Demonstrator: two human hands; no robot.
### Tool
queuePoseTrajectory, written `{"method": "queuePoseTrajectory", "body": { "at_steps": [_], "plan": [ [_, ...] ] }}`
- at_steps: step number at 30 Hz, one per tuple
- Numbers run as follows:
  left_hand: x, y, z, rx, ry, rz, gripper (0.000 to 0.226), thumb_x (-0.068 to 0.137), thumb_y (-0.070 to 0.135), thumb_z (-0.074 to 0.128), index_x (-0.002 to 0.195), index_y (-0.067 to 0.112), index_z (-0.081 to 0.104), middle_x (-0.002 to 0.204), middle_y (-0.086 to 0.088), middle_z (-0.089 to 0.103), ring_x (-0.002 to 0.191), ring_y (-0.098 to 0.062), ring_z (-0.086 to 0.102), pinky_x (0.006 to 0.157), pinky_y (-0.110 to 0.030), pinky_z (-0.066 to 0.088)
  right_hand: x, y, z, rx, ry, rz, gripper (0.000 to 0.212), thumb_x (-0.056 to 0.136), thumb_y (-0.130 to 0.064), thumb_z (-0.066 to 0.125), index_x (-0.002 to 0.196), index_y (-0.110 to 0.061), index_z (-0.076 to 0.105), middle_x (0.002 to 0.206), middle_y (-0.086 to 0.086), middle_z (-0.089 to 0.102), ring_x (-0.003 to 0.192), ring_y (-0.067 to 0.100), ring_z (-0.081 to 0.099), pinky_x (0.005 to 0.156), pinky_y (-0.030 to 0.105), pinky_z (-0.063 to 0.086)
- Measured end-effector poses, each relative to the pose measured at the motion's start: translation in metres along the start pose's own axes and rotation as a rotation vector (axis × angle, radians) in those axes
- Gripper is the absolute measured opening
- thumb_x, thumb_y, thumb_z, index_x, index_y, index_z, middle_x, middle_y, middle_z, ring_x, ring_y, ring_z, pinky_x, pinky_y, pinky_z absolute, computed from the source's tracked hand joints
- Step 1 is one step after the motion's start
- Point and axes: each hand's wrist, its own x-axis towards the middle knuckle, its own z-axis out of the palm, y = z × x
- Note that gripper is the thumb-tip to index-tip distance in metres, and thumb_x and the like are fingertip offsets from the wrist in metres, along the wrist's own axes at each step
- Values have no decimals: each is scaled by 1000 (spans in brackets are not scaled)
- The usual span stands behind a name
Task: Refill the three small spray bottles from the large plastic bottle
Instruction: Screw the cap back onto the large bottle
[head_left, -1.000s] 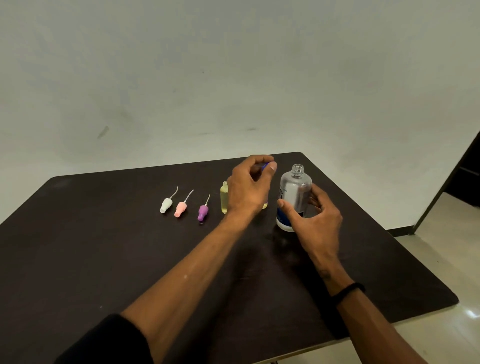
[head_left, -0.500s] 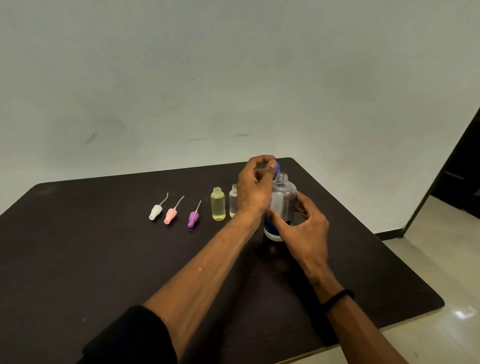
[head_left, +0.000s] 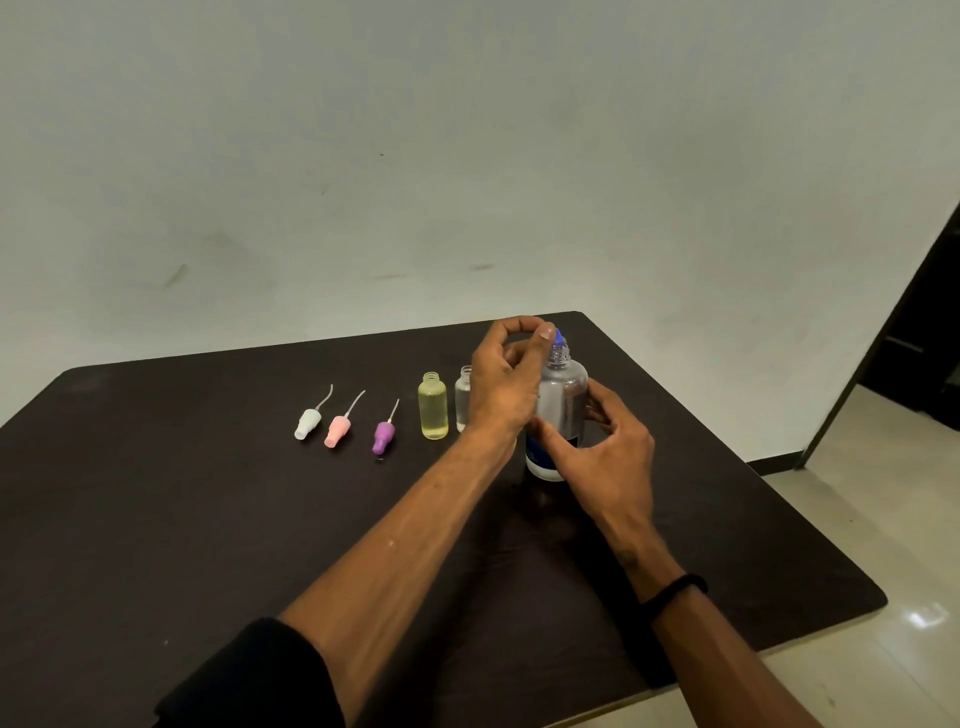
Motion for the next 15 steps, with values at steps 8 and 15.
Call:
{"method": "queuePoseTrajectory", "body": {
  "at_steps": [8,15],
  "plan": [
    [-4,1,-3,53,-79,131,12,99,20,71,109,16,65,107,-11,79,101,-21,77,88,-30,62,0,2,0,-2,4,-7,80,72,-49,92,141,-21,63,127,-10,70,109,1,66,86,3,50],
    [-7,-3,-7,72,-78,228,8,100,19,70,107,20,67,107,-10,78,99,-18,76,83,-25,61,-1,0,-1,11,1,-17,77,74,-46,91,141,-22,63,122,-16,69,107,-5,66,86,3,50]
  ]
}}
